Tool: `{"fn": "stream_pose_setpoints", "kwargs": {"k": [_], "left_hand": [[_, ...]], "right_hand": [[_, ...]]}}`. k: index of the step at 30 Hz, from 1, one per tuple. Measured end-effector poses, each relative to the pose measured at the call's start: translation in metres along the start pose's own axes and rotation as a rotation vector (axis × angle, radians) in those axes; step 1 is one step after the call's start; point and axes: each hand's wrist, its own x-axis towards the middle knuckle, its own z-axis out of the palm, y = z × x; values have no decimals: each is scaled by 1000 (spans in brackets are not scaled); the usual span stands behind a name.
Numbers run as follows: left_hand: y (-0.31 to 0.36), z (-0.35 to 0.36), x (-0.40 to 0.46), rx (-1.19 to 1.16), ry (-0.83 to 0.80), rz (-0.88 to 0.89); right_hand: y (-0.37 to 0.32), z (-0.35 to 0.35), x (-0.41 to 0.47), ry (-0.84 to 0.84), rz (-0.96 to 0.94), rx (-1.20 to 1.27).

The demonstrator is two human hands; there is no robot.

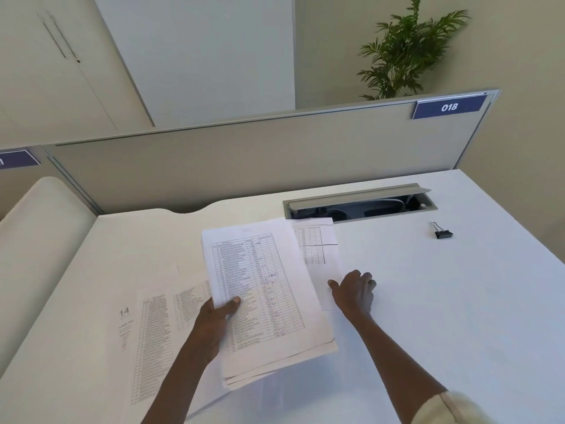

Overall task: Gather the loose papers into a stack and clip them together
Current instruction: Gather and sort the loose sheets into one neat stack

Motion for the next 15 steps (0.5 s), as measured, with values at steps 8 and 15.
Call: {"fn": "stream_pose_setpoints", "kwargs": {"k": [8, 15], "left_hand": [[1, -10, 7, -12, 33, -3], [0, -10, 8, -30, 50, 5]], "right_hand": [[1, 17, 13, -1, 40, -172], [31, 0, 27, -65, 14, -132]]}}
